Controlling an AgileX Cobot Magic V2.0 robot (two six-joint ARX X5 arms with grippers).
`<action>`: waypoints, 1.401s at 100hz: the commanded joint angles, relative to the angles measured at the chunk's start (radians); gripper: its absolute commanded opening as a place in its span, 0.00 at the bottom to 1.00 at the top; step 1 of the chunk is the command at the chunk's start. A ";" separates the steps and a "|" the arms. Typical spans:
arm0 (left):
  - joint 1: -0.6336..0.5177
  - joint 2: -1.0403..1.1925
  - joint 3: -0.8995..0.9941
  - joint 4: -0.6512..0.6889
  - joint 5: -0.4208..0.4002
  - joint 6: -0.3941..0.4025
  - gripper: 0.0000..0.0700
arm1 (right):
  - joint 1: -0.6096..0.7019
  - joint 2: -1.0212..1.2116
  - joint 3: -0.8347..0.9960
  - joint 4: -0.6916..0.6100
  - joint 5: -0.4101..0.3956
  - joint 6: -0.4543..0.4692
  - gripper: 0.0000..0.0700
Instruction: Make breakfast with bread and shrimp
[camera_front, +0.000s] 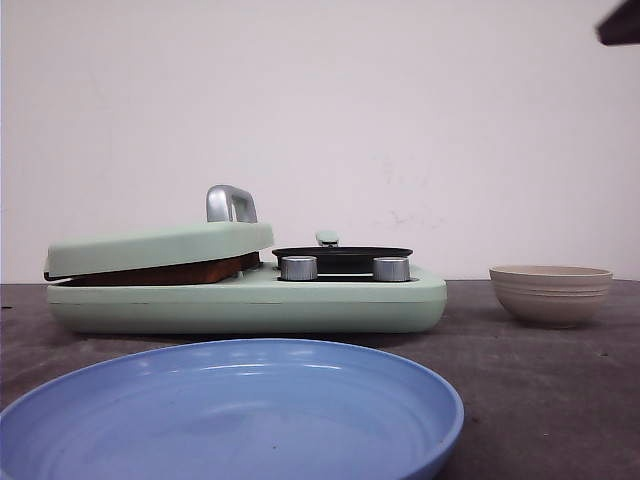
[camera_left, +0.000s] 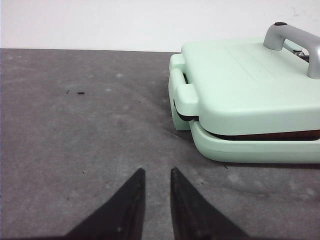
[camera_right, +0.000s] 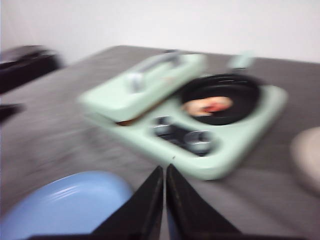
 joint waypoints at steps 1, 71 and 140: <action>0.000 -0.001 -0.018 -0.004 0.000 0.016 0.04 | 0.004 -0.023 -0.034 0.044 0.362 -0.072 0.01; 0.000 -0.001 -0.017 -0.006 -0.003 0.016 0.04 | -0.115 -0.334 -0.390 0.038 0.361 -0.178 0.01; 0.000 -0.001 -0.017 -0.006 -0.003 0.016 0.04 | -0.113 -0.335 -0.390 0.063 0.327 -0.178 0.01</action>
